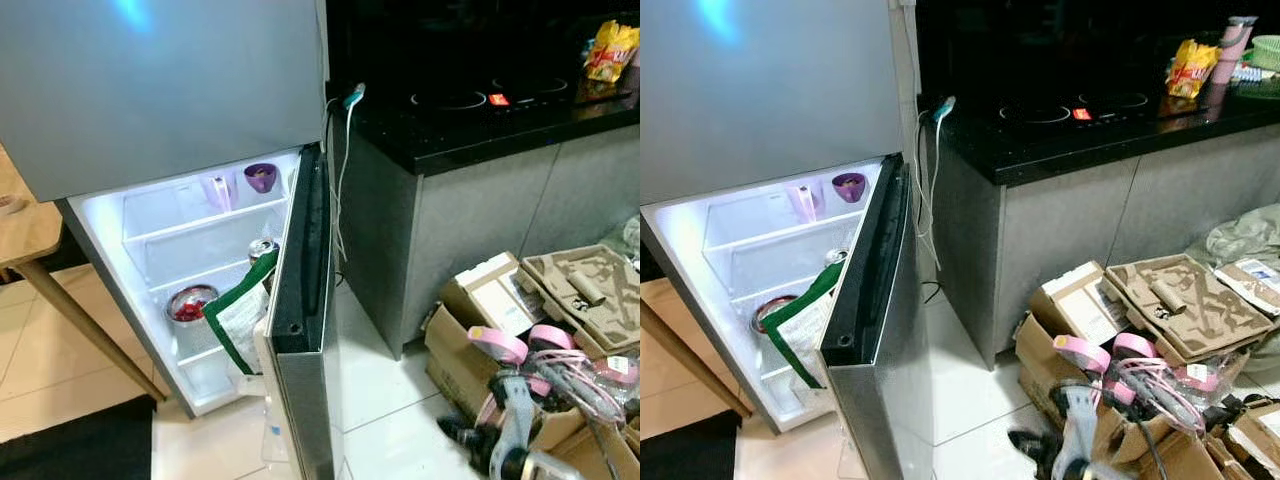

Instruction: Restocking fridge

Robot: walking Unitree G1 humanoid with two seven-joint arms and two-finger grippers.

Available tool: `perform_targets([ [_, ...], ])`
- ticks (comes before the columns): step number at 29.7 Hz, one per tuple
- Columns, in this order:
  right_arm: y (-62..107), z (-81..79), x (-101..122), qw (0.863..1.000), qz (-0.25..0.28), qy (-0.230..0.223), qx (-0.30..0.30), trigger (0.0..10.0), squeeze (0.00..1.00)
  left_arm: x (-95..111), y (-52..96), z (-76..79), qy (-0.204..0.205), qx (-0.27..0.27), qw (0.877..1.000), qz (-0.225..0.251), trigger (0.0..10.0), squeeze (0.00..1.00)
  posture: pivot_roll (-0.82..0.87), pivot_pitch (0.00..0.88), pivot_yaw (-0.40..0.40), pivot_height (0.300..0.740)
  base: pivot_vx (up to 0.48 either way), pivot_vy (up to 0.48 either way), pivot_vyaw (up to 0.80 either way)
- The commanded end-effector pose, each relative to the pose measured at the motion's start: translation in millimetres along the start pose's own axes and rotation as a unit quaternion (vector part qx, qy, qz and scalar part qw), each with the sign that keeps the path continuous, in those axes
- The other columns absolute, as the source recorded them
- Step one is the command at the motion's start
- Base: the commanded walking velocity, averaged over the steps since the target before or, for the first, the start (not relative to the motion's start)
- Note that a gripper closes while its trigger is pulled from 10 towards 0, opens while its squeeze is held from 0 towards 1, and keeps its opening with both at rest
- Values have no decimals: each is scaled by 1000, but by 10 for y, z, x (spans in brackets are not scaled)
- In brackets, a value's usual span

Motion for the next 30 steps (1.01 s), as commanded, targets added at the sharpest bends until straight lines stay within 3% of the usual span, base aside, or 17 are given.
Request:
perform_targets([
  [1,-1,61,-69,999,-17,27,-39,10000,0,-162,22,41,-4,-11,999,-33,10000,0,-99,36,15,740,0,0,0],
  [3,12,153,-121,993,-34,50,-99,10000,0,-157,23,33,-5,-10,999,-32,10000,0,-100,39,16,740,0,0,0],
  [6,24,210,-137,987,-39,59,-142,10000,0,-151,23,24,-6,-8,999,-32,10000,0,-100,39,16,740,0,0,0],
  [13,19,233,-161,982,-44,70,-169,10000,0,-138,26,-7,-13,-2,1000,-28,10000,0,-93,56,20,740,0,0,432],
  [20,149,335,-470,971,-93,59,-211,10000,0,-99,29,-51,-10,5,1000,-19,10000,0,-95,77,24,740,0,0,743],
  [24,182,363,-505,969,-99,59,-220,10000,0,-101,29,-51,-10,5,1000,-19,10000,0,-94,76,24,740,0,0,738],
  [26,375,521,-604,956,-106,42,-272,10000,0,-94,35,-76,-11,6,1000,-15,10000,0,-84,105,29,740,0,0,738],
  [27,375,521,-604,956,-106,42,-272,10000,0,-94,35,-76,-11,6,1000,-15,10000,0,-84,105,29,740,0,0,738],
  [29,635,693,-734,939,-117,16,-324,10000,0,-74,44,-124,-18,11,1000,-10,10000,0,-72,121,19,740,0,0,738],
  [30,635,693,-734,939,-117,16,-324,10000,0,-74,44,-124,-18,11,1000,-10,10000,0,-72,121,19,740,0,0,738],
])
Point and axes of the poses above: a point about 5 cm out from each wrist's last joint towards the gripper, its own y axis pointing back from the gripper into the wrist, its own x axis along the axis of the wrist's last joint, z = x × y, the point moved 1 cm from there along -y, pointing out of the wrist towards the gripper, and after that the axes turned 6 degrees about -y, right-handed, at the moved point
